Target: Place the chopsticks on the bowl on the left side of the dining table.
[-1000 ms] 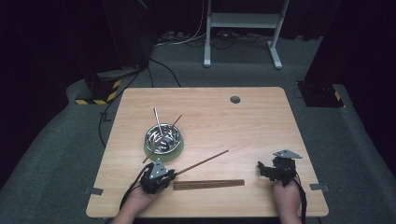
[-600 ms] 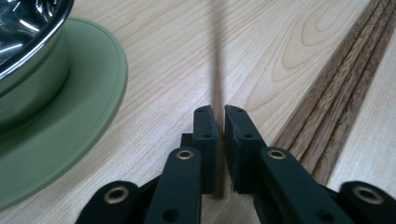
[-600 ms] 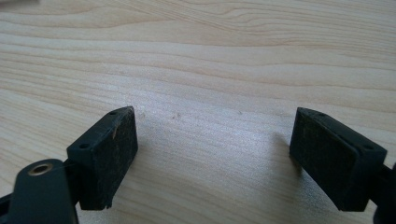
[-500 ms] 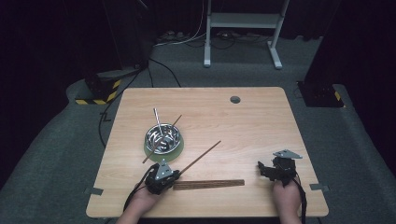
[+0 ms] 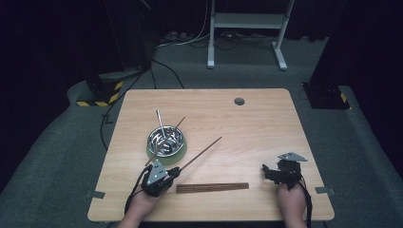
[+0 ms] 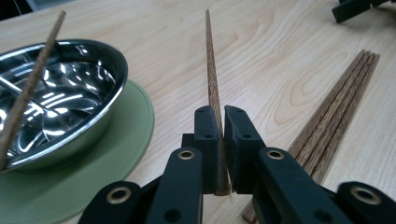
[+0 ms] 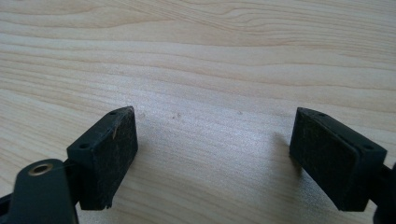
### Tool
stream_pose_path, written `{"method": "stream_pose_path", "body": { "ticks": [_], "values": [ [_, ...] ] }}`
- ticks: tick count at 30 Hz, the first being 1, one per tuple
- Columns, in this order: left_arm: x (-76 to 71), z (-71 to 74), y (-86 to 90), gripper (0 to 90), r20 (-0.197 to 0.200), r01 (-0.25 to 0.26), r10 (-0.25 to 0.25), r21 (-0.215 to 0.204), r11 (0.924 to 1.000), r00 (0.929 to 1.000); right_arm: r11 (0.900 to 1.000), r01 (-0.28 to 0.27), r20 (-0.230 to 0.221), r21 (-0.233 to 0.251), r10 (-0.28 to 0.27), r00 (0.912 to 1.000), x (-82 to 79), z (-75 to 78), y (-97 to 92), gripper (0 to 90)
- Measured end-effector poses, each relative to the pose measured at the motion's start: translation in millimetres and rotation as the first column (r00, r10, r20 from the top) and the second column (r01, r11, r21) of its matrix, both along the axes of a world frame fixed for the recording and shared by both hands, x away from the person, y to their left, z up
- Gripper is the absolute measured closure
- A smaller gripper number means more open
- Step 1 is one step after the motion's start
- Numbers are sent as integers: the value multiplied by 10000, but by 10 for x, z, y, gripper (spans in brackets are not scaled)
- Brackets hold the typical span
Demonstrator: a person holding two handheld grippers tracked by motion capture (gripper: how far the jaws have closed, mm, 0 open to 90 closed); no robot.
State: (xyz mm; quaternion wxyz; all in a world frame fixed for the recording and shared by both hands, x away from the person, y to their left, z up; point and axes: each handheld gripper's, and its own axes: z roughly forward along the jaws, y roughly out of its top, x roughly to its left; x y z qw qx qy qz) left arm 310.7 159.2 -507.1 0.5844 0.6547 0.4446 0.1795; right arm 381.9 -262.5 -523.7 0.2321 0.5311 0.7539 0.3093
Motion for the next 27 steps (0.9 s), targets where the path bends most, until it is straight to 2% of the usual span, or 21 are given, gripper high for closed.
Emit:
{"method": "stream_pose_path", "body": {
  "ticks": [4,7,8,9,13,18,19,21,23,24,25,26,27],
  "values": [
    [-10,35,4,836,167,-146,149,-165,9998,9997,10000,21,57,1,-21,10000,1,-4,2,147],
    [-6,53,17,836,340,-336,340,-128,9994,9988,10000,1,17,-3,-1,10000,0,-1,0,148],
    [-6,63,40,836,415,-317,316,15,9995,9986,10000,5,23,-3,-5,10000,0,-2,0,148],
    [-10,81,59,836,470,-457,461,-86,9989,9978,10000,18,54,1,-18,10000,1,-4,1,147],
    [-3,99,100,836,556,-521,524,-74,9986,9971,10000,15,41,0,-15,10000,1,-3,1,148],
    [13,121,164,836,581,-893,906,-251,9957,9942,10000,-30,60,-32,30,10000,2,-5,-2,147],
    [19,124,164,836,567,-950,974,-439,9945,9936,10000,-5,12,16,5,10000,2,-2,1,147],
    [30,125,202,836,660,-1035,1050,-262,9943,9923,10000,-46,35,-15,46,10000,5,-4,-2,146],
    [39,130,218,836,651,-1134,1153,-325,9930,9912,10000,25,-17,60,-25,10000,3,0,4,147],
    [43,136,246,836,675,-1138,1141,-86,9935,9912,10000,16,-33,63,-15,10000,3,1,3,147],
    [44,144,231,836,596,-1284,1306,-404,9909,9896,10000,9,-26,48,-9,10000,3,0,2,147],
    [46,148,259,836,714,-1216,1222,-133,9925,9899,10000,32,-34,76,-31,10000,2,1,5,147],
    [47,153,262,836,743,-1285,1296,-193,9915,9888,10000,32,-40,74,-32,10000,2,2,5,147]
  ]
}}
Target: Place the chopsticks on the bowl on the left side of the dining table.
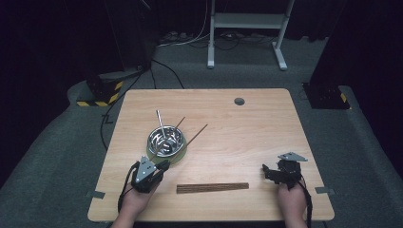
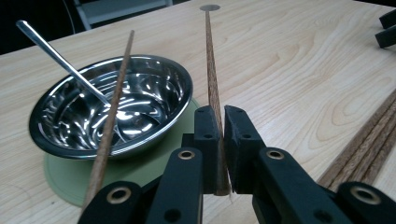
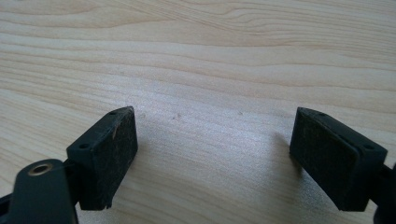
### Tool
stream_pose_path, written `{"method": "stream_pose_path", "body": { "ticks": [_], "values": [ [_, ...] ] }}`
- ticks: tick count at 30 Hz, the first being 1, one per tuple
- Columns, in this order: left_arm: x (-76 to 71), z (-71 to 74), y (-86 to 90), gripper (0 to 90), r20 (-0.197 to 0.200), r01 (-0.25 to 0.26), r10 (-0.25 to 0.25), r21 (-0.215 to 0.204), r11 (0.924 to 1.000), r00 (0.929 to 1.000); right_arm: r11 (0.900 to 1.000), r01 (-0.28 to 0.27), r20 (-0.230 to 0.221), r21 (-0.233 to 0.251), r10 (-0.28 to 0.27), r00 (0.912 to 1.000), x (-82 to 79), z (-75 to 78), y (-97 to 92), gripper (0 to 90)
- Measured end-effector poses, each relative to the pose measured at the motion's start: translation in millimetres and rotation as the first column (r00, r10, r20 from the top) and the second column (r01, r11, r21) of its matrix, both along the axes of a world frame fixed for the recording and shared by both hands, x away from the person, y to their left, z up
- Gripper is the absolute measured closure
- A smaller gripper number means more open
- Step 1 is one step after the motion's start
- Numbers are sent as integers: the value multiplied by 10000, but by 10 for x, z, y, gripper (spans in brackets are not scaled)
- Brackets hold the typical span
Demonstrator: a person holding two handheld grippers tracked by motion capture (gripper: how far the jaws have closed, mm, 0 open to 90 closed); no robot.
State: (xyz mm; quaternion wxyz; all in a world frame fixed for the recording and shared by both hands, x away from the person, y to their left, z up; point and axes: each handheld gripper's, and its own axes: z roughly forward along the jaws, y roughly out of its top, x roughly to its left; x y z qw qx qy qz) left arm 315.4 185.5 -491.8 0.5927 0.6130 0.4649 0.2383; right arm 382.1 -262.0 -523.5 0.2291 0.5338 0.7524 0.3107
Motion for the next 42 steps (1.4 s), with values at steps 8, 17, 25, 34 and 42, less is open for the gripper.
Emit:
{"method": "stream_pose_path", "body": {
  "ticks": [8,17,25,34,42],
  "values": [
    [39,19,100,836,-139,-535,537,162,9984,9985,10000,-23,12,-26,23,10000,1,-1,-2,146],
    [100,13,99,836,122,-1620,1636,-865,9830,9864,10000,-24,9,-23,24,10000,0,-1,-2,146],
    [139,-35,214,836,-60,-1936,1936,59,9811,9811,10000,0,-4,6,0,10000,0,0,1,147],
    [170,-87,118,835,-43,-2367,2368,-550,9700,9715,10000,0,5,-1,0,10000,0,0,1,147],
    [143,-111,191,830,-163,-1955,1993,1294,9721,9798,10000,-2,-2,-1,2,10000,0,0,1,147]
  ]
}}
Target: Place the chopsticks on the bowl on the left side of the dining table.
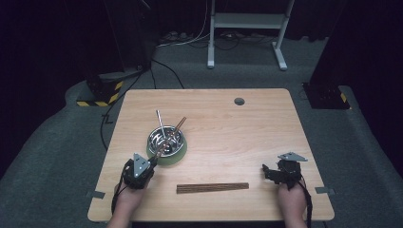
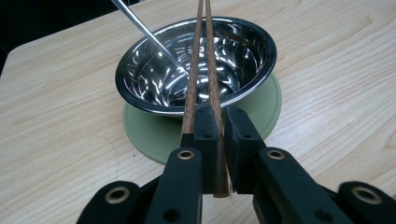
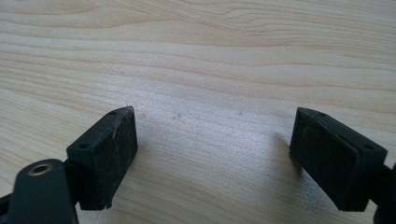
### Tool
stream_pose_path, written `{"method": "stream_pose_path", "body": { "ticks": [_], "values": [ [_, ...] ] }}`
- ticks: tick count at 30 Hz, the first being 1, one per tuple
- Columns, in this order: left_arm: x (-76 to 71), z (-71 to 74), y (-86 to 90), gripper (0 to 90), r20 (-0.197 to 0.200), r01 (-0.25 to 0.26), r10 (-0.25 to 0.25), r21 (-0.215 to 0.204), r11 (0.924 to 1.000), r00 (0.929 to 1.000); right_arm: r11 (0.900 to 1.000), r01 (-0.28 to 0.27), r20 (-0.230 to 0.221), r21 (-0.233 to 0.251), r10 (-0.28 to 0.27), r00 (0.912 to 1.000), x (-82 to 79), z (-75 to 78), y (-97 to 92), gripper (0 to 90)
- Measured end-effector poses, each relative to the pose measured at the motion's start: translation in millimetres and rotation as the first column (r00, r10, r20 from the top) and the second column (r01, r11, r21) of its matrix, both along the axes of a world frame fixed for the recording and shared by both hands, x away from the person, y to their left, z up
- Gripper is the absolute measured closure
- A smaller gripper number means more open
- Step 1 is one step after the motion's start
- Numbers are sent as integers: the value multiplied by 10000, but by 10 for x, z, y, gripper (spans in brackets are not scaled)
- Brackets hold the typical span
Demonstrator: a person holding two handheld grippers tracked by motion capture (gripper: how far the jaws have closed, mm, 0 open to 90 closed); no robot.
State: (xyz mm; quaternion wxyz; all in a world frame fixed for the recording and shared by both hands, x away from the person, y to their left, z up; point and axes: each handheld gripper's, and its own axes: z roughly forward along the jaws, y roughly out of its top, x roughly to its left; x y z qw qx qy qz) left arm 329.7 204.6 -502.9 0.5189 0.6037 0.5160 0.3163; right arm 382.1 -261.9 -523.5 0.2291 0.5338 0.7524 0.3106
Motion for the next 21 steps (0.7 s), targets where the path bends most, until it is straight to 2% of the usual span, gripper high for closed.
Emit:
{"method": "stream_pose_path", "body": {
  "ticks": [8,9,11,13,14,15,17,19,21],
  "values": [
    [-23,34,19,771,70,71,-71,73,9999,10000,10000,11,-18,17,-11,10000,-1,0,2,147],
    [-26,41,7,763,154,-29,31,-169,9999,9999,10000,-2,10,-4,2,10000,0,-1,0,147],
    [-42,64,30,739,245,52,-50,-76,10000,9997,10000,0,3,-1,0,10000,0,0,0,147],
    [-54,101,72,696,498,-171,179,-156,9997,9986,10000,6,-17,14,-6,10000,-1,0,1,147],
    [-57,134,135,607,648,-307,339,-498,9983,9973,10000,1,3,2,-1,10000,0,0,0,147],
    [-62,155,191,607,634,-476,535,-921,9946,9966,10000,1,3,2,-1,10000,0,0,0,147],
    [-65,165,292,547,515,-571,659,-1563,9861,9965,10000,0,2,0,0,10000,0,0,0,147],
    [-76,139,329,499,208,-574,621,-1775,9824,9979,10000,1,1,-1,-1,10000,0,0,0,147],
    [-90,102,282,458,97,-419,441,-1634,9857,9990,10000,-2,3,-4,2,10000,0,0,0,147]
  ]
}}
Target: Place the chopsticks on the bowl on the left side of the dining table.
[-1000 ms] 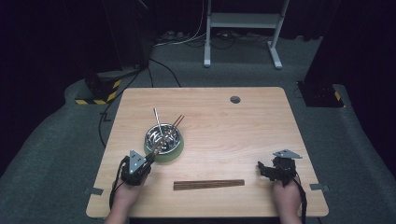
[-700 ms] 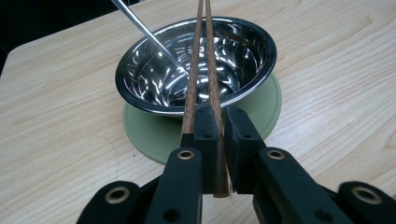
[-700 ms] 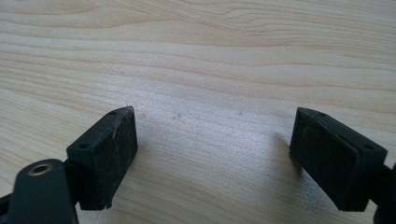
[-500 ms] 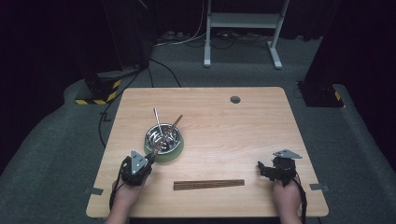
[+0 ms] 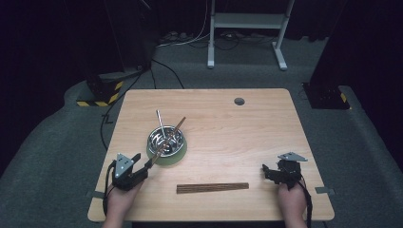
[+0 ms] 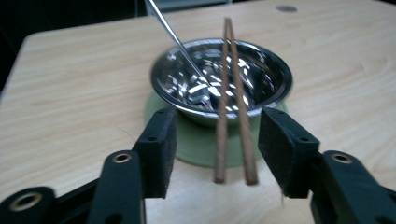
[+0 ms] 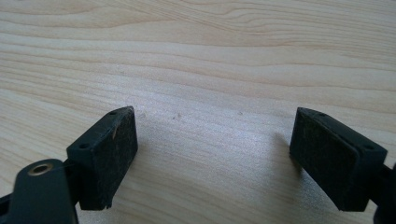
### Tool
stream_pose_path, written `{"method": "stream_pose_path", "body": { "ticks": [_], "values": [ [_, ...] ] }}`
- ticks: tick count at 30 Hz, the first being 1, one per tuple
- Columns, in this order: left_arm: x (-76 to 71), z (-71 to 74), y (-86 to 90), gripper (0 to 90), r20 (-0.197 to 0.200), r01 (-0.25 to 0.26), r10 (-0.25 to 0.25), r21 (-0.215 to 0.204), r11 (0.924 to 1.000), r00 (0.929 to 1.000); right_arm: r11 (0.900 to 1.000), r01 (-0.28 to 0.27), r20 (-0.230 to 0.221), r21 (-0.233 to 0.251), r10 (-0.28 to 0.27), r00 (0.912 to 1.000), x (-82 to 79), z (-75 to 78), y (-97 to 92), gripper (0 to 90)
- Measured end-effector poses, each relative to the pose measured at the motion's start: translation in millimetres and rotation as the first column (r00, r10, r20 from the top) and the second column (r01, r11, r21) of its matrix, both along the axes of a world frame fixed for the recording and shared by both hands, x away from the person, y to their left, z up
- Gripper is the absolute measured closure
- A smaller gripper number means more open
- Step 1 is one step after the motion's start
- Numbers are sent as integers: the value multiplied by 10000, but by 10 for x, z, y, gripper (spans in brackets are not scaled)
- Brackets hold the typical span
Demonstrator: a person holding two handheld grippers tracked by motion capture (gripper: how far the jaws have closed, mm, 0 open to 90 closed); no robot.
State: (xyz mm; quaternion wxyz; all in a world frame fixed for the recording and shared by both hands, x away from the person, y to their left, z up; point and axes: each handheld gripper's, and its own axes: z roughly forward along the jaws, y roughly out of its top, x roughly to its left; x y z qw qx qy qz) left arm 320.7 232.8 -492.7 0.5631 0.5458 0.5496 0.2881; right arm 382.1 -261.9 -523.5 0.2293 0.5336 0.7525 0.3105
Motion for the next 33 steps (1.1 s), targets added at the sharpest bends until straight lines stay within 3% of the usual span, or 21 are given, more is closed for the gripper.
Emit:
{"method": "stream_pose_path", "body": {
  "ticks": [3,4,5,6,7,9,12,13,15,16,17,20,21,23,24,29,31,32,33],
  "values": [
    [9,-68,-109,425,-198,225,-215,486,9986,9996,10000,14,-26,23,-14,10000,-2,1,2,147],
    [54,-82,-258,423,333,-530,577,-1270,9905,9978,10000,8,-19,14,-8,10000,-1,1,1,147],
    [-54,-24,140,417,-2006,2141,-1410,4127,8854,9695,10000,1,0,2,-1,10000,0,0,0,147],
    [-47,-35,137,417,-2008,2115,-1372,4183,8833,9700,10000,1,0,2,-1,10000,0,0,0,147],
    [-44,-43,134,417,-2035,2055,-1304,4103,8885,9704,10000,16,-42,34,-15,10000,-2,1,3,147],
    [-32,-56,149,428,-2035,2038,-1284,4117,8882,9706,10000,0,1,2,0,10000,0,0,0,147],
    [-22,-91,157,510,-2076,2112,-1361,4010,8914,9687,10000,1,-13,2,-1,10000,-1,1,1,147],
    [-18,-98,162,534,-2100,2231,-1464,4103,8843,9667,10000,4,-37,17,-4,10000,-3,2,2,147],
    [-12,-111,158,561,-2142,2325,-1543,4122,8809,9645,10000,-8,14,-15,8,10000,0,0,-1,147],
    [-14,-116,154,582,-2179,2366,-1581,4054,8830,9631,10000,-2,-2,-3,2,10000,-1,1,0,147],
    [-13,-117,159,607,-2166,2443,-1658,4140,8769,9621,10000,-2,-6,-2,2,10000,-1,1,0,147],
    [-29,-111,149,703,-2030,2350,-1640,4034,8843,9654,10000,-7,7,-14,7,10000,0,0,0,147],
    [-29,-104,158,703,-1974,2406,-1714,4139,8780,9652,10000,-7,7,-14,7,10000,0,0,0,147],
    [-39,-101,153,745,-1982,2459,-1773,4099,8783,9640,10000,-54,59,-80,54,10000,1,-3,-5,147],
    [-40,-103,148,749,-1976,2454,-1774,4081,8793,9641,10000,0,26,-20,0,10000,-1,-1,0,147],
    [-53,-95,109,756,-1930,2831,-2212,4060,8689,9559,10000,-26,43,-55,27,10000,0,-2,-3,147],
    [-59,-95,81,757,-1922,2952,-2342,4145,8609,9530,10000,7,11,-15,-7,10000,-1,0,0,147],
    [-63,-97,68,756,-1935,2960,-2350,4083,8635,9525,10000,-14,25,-40,14,10000,-1,-1,-2,147],
    [-65,-97,57,757,-1921,2998,-2397,4097,8615,9516,10000,-17,23,-42,17,10000,-1,-1,-2,147]
  ]
}}
